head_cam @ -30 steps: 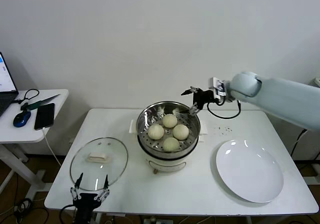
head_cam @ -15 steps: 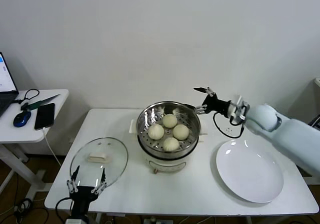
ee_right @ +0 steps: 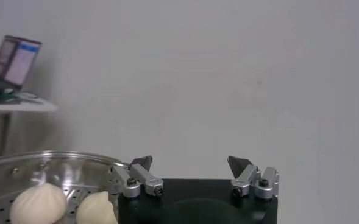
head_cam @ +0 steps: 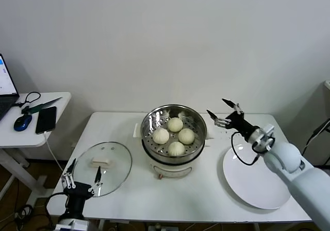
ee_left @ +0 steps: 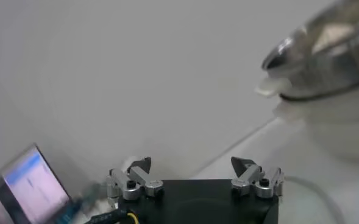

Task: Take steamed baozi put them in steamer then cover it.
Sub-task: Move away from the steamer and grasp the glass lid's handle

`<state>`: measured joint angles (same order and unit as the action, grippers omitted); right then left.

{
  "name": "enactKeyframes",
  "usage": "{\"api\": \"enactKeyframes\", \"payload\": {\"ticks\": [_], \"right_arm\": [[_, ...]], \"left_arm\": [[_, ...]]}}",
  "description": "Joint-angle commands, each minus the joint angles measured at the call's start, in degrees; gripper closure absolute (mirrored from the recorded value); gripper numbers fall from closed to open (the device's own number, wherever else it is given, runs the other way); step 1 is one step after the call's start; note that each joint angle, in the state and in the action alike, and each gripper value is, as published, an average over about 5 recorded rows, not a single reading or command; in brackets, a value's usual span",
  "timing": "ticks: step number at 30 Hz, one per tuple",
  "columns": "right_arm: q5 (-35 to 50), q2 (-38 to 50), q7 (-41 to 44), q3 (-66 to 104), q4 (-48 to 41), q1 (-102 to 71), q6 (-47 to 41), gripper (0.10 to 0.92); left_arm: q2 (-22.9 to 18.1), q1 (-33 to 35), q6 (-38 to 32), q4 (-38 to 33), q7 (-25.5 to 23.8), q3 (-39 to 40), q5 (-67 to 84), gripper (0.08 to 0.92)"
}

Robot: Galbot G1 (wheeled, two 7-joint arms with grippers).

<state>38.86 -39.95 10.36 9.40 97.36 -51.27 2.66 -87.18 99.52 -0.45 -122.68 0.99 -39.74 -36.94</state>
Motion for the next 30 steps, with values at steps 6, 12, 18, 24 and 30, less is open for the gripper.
{"api": "enactKeyframes", "payload": {"ticks": [6,12,18,24,30], "right_arm": [[-2.90,-12.64,-0.89,25.07,1.96,-26.67,-0.78,0.203],[-4.96,-14.77,-0.48,23.87,1.16,-27.27,-0.37,0.203],[-6.45,-15.16,0.16,23.23,-1.13,-26.85,0.10,0.203],[-7.70,-15.50,0.64,23.04,-2.77,-26.52,0.89,0.203],[-8.31,-16.08,0.70,23.30,-2.56,-27.02,1.17,0.203]], "left_arm": [[1.74,-5.42,4.18,7.19,-2.51,-0.31,-56.47,0.177],[2.25,-10.93,0.08,17.28,2.36,1.43,-57.94,0.177],[2.20,-15.66,-2.71,24.53,5.64,1.93,-55.85,0.177],[2.46,-20.32,-3.24,30.31,5.88,1.93,-55.81,0.177],[3.08,-24.29,-3.06,34.65,6.05,1.80,-56.59,0.177]]}}
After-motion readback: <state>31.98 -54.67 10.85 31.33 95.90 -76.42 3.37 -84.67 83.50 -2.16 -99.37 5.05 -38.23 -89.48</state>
